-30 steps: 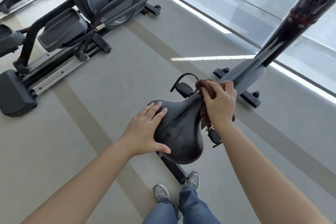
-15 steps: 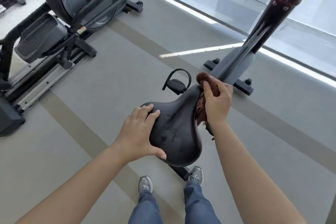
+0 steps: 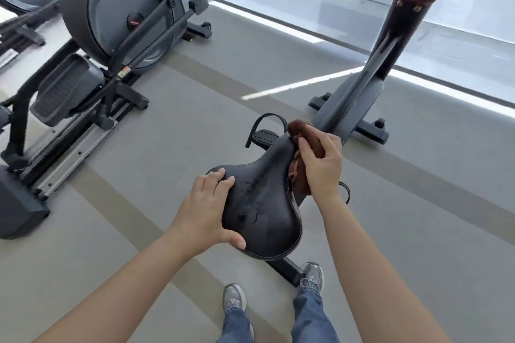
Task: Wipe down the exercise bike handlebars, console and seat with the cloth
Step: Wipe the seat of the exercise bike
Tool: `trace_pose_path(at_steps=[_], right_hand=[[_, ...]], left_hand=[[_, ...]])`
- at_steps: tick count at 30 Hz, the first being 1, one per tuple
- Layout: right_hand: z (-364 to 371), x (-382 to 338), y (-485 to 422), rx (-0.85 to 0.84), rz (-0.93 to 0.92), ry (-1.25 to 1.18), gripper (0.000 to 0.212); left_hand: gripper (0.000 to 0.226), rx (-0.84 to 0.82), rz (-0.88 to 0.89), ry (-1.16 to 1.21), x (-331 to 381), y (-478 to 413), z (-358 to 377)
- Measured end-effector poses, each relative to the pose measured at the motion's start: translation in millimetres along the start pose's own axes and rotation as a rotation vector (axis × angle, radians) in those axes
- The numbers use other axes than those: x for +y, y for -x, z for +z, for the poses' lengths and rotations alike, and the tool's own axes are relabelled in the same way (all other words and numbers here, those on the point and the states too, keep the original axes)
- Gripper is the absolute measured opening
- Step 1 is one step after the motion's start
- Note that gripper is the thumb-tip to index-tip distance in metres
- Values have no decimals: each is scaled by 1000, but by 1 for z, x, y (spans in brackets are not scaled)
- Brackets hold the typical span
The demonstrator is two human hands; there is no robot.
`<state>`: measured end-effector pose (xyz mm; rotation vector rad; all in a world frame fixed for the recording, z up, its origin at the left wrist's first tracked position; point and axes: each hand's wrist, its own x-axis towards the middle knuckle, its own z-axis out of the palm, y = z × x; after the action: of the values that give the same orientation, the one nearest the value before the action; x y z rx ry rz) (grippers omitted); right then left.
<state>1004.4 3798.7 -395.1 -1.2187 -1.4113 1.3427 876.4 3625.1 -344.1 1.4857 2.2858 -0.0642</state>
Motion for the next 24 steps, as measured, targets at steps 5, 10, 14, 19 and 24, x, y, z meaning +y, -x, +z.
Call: trace_pose_path(at_steps=[5,10,14,19,24], right_hand=[[-28,19,52,-184,-30,-7,29],[-3,-2,-2,-21,10,-2,20],[-11,-7,-9,-133,7,51,23],[-58,7,86,-357,-71,170,32],[-47,2,80,-274,-37,200,29]], left_hand=[[125,27,-23,42,1,-1,-2],[122,46,-22,50,3,3,-1],[122,52,-26,65,4,4,0],[121,53,-11,54,1,5,2],[119,75,20,48,0,2,4]])
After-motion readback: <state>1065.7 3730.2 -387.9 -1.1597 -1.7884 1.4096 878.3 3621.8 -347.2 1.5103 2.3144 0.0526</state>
